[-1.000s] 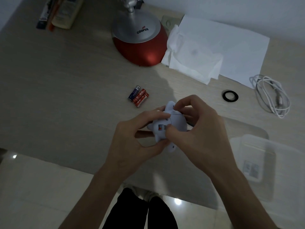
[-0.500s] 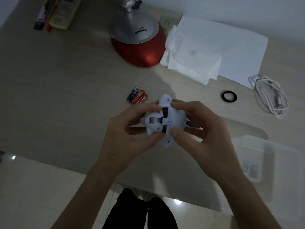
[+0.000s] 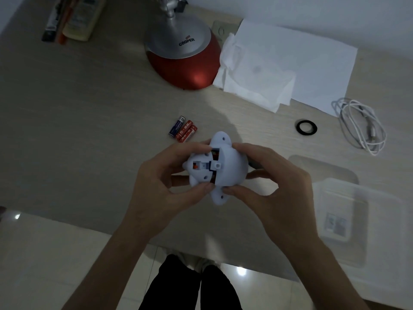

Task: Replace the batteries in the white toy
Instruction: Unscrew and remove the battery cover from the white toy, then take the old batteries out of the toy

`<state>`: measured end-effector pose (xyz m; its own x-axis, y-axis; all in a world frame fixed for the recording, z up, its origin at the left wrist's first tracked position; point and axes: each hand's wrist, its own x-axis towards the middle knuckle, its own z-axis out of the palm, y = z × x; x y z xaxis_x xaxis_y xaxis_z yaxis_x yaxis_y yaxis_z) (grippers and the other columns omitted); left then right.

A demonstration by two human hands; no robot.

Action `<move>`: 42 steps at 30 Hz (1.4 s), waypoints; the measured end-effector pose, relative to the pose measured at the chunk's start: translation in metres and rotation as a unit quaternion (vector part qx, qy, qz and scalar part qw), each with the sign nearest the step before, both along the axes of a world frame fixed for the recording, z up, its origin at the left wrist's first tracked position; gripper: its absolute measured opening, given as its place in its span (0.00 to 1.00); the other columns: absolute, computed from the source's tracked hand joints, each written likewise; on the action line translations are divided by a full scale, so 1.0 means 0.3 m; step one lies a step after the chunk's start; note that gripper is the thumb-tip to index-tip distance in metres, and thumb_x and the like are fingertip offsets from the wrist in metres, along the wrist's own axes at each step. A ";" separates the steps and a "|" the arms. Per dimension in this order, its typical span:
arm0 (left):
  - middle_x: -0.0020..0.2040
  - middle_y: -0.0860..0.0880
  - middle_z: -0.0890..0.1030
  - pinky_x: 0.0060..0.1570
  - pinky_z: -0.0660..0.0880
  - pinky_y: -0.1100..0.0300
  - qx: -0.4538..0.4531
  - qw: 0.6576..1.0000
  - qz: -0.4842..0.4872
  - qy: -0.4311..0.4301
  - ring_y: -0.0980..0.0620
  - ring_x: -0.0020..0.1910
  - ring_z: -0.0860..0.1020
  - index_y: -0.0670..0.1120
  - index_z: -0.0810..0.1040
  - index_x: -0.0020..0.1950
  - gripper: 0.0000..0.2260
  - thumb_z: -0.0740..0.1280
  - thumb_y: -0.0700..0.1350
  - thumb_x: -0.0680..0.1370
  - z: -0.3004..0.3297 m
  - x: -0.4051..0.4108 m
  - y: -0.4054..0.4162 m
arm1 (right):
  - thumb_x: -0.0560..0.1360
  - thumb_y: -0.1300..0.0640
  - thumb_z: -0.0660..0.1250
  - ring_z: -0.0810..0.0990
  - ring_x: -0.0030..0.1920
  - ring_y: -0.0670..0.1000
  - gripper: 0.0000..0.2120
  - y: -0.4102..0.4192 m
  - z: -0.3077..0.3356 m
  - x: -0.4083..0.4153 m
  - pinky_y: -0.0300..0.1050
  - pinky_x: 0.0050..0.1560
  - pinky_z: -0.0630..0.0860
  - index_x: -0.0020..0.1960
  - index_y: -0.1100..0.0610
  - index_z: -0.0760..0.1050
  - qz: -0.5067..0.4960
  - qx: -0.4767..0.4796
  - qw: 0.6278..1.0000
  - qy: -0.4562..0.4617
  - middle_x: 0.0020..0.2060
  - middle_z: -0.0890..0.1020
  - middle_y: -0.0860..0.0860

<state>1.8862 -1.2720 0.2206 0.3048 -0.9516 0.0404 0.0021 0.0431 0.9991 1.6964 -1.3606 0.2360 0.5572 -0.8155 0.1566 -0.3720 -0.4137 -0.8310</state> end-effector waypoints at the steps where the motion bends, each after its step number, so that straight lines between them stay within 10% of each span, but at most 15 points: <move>1: 0.60 0.59 0.83 0.47 0.83 0.60 -0.001 1.000 -0.001 0.000 0.51 0.57 0.85 0.61 0.81 0.61 0.22 0.76 0.41 0.71 0.000 0.000 0.003 | 0.67 0.56 0.83 0.83 0.58 0.43 0.28 0.006 0.000 -0.001 0.39 0.53 0.82 0.66 0.56 0.80 -0.008 -0.002 1.000 -0.006 0.59 0.85 0.46; 9: 0.61 0.53 0.84 0.50 0.84 0.59 -0.006 1.000 0.017 0.025 0.50 0.60 0.84 0.59 0.81 0.61 0.22 0.76 0.40 0.71 -0.011 0.035 0.046 | 0.65 0.56 0.83 0.85 0.56 0.48 0.29 0.048 0.026 -0.068 0.42 0.56 0.81 0.64 0.46 0.77 -0.072 0.043 0.995 -0.050 0.57 0.84 0.43; 16: 0.62 0.48 0.84 0.52 0.84 0.55 0.020 0.998 0.029 0.048 0.48 0.61 0.84 0.56 0.80 0.60 0.21 0.75 0.41 0.70 -0.044 0.078 0.107 | 0.67 0.54 0.81 0.81 0.50 0.49 0.22 0.131 -0.183 -0.141 0.53 0.48 0.80 0.59 0.50 0.81 -0.099 0.025 0.984 0.144 0.54 0.81 0.44; 28: 0.65 0.41 0.80 0.55 0.82 0.55 0.046 0.992 0.007 0.115 0.44 0.63 0.82 0.48 0.74 0.61 0.20 0.73 0.39 0.71 -0.080 0.083 0.149 | 0.66 0.57 0.83 0.72 0.54 0.40 0.24 0.150 -0.244 -0.148 0.32 0.50 0.71 0.61 0.51 0.82 -0.089 0.008 0.979 0.185 0.58 0.76 0.48; 32: 0.63 0.47 0.82 0.56 0.82 0.57 0.041 0.993 0.010 0.112 0.48 0.61 0.83 0.53 0.79 0.64 0.23 0.73 0.39 0.71 -0.075 0.075 0.149 | 0.64 0.55 0.84 0.76 0.57 0.50 0.28 0.148 -0.210 -0.138 0.45 0.54 0.76 0.62 0.53 0.82 -0.106 -0.009 0.974 0.198 0.60 0.78 0.51; 42: 0.62 0.50 0.82 0.57 0.81 0.58 0.012 0.992 -0.011 0.124 0.50 0.62 0.82 0.54 0.81 0.65 0.23 0.72 0.37 0.72 -0.025 0.051 0.119 | 0.65 0.46 0.77 0.84 0.53 0.52 0.37 0.133 -0.007 -0.013 0.44 0.46 0.81 0.72 0.38 0.71 0.020 0.226 0.972 -0.060 0.69 0.76 0.42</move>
<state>1.9016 -1.2363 0.2130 0.2811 -0.9580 -0.0564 0.2489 0.0161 0.9684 1.6927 -1.3205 0.2338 0.5904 -0.7938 -0.1462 -0.2523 -0.0095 -0.9676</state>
